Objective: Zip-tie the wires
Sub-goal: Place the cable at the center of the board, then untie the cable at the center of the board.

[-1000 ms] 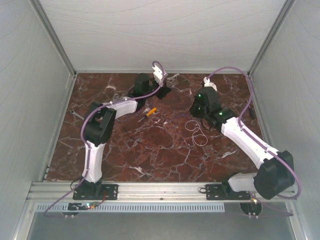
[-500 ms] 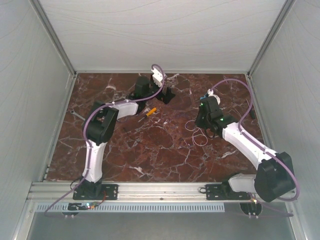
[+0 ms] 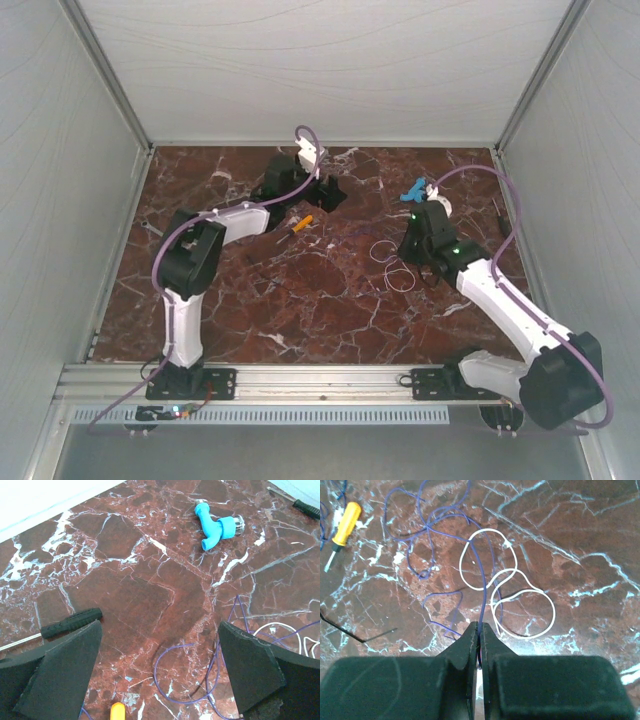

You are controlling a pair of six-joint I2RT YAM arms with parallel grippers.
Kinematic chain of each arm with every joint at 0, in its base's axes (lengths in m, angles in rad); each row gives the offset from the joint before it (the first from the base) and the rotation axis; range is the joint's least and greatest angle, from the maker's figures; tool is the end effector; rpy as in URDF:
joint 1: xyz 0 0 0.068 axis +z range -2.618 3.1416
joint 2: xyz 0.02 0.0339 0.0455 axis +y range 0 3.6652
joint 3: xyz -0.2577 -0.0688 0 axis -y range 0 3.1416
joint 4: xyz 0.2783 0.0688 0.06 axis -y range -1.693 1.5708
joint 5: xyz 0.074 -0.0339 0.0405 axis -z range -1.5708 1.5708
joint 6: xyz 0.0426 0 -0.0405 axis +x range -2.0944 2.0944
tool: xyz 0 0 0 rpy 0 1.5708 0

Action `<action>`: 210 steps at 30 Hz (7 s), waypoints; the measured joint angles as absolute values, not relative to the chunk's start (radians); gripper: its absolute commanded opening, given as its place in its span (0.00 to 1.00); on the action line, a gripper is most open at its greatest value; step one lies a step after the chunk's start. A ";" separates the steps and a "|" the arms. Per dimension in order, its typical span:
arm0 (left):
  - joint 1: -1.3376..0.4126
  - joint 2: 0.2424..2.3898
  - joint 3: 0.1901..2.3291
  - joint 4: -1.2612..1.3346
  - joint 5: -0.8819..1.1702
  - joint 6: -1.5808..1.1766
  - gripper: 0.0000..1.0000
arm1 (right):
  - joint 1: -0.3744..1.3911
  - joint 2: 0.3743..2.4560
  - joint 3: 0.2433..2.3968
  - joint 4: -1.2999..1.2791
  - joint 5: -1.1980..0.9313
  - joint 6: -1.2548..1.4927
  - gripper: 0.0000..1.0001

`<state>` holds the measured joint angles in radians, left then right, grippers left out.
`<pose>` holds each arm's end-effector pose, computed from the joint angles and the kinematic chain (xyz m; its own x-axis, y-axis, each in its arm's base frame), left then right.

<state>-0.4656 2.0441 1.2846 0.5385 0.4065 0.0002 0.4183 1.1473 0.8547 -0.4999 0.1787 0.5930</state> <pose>0.4312 -0.2355 0.1700 -0.1957 0.0985 -0.9757 0.7571 0.6475 -0.0865 0.2583 0.1065 0.2431 -0.6993 0.2910 -0.6529 0.1267 0.9494 0.2874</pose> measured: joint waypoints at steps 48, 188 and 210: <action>-0.524 1.766 1.039 0.443 0.395 -0.178 0.95 | 0.418 1.057 0.611 -0.593 0.106 0.696 0.59; -0.286 1.175 1.131 -0.215 0.244 -0.400 0.00 | 0.423 0.817 0.519 0.063 -0.278 0.484 0.97; -0.309 1.063 0.977 -0.250 0.861 -0.276 0.00 | 0.767 1.012 0.716 0.214 -0.224 0.274 0.91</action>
<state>-0.3088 1.0626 0.9771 -0.2501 0.8612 -0.2760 0.7673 1.0119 0.7158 0.2142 -0.2241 0.2745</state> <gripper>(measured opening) 0.006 0.962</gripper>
